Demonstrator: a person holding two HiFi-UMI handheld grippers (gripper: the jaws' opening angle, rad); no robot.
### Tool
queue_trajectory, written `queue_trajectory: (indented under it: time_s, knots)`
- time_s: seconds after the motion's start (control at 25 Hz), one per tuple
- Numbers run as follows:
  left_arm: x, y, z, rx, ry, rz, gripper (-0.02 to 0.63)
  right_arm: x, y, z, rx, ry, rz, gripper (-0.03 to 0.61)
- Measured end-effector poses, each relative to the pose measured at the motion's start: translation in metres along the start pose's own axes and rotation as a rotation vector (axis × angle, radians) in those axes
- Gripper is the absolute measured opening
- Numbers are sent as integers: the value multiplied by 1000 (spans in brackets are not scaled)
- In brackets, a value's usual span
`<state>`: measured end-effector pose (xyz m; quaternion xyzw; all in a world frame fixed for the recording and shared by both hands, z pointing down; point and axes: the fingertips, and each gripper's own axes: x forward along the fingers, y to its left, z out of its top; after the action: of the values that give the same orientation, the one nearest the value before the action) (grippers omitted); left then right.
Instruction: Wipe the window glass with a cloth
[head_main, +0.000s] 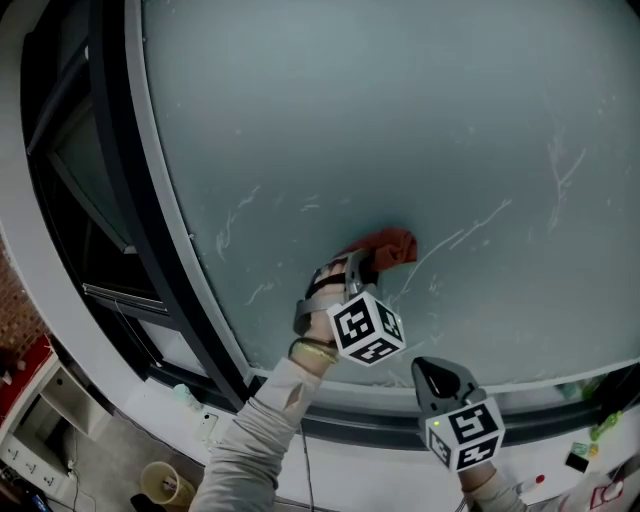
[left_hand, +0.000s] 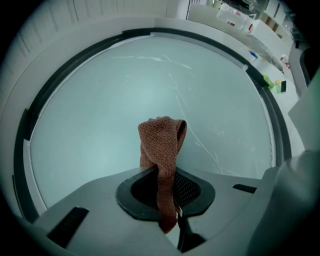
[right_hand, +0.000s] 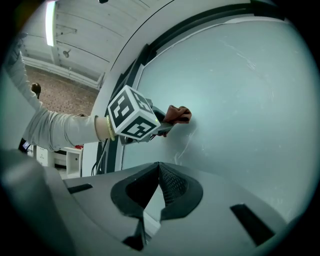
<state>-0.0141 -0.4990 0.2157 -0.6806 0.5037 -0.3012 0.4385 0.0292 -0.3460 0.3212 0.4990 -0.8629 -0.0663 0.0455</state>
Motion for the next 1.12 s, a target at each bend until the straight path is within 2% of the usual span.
queue_trajectory:
  time_s: [0.68,1.12]
  knots:
    - [1,-133,-59,34,84,-198,52,-15,-8,-18,18,41,-39,6]
    - [1,-196,-92,20,165,-315,52,-23,-12,-26,17,64,-49,6]
